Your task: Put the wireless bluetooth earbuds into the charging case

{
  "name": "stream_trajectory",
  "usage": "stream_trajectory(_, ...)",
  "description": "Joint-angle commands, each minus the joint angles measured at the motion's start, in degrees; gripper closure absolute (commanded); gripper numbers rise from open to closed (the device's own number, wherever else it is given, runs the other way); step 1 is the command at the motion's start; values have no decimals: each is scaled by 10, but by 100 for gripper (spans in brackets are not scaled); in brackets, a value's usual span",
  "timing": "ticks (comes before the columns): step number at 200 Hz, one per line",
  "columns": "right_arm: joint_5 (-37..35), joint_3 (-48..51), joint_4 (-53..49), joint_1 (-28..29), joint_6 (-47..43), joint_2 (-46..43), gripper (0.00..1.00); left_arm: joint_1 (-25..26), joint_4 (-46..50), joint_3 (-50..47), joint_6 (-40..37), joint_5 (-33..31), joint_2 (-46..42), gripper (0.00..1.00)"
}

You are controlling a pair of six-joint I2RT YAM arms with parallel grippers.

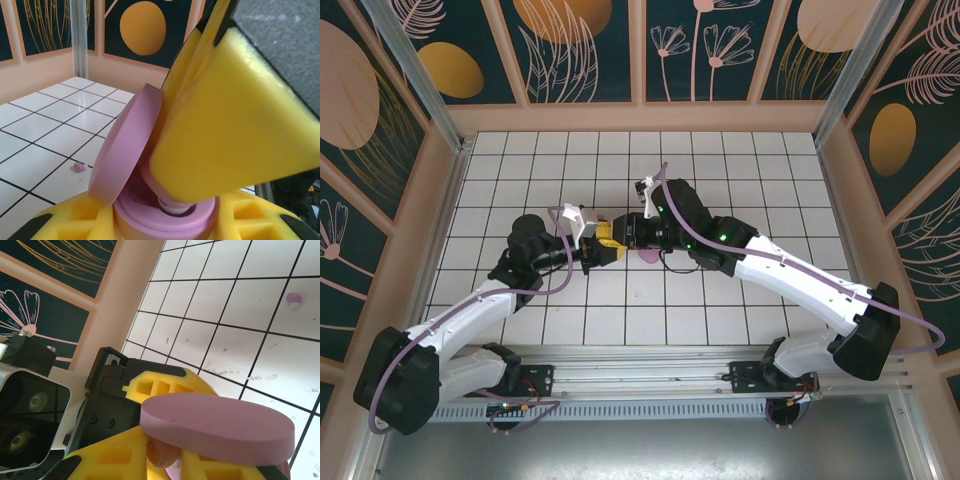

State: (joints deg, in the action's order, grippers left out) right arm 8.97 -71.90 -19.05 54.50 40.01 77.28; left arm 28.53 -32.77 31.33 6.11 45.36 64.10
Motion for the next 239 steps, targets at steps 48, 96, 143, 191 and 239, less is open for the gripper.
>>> stream_trajectory(48,-24,1,-58,11,10,-5,76,3,-33,6,-18,1,-30,100)
stream_trajectory(96,-41,-5,-72,12,13,-8,74,3,-29,7,-19,1,-30,100)
stream_trajectory(143,-64,-25,-94,16,12,-4,73,3,-23,8,-24,-1,-30,100)
stream_trajectory(191,-77,-40,-104,17,11,-1,72,3,-16,8,-29,-1,-28,100)
stream_trajectory(239,-76,-52,-105,18,13,0,70,3,-13,7,-33,-2,-25,100)
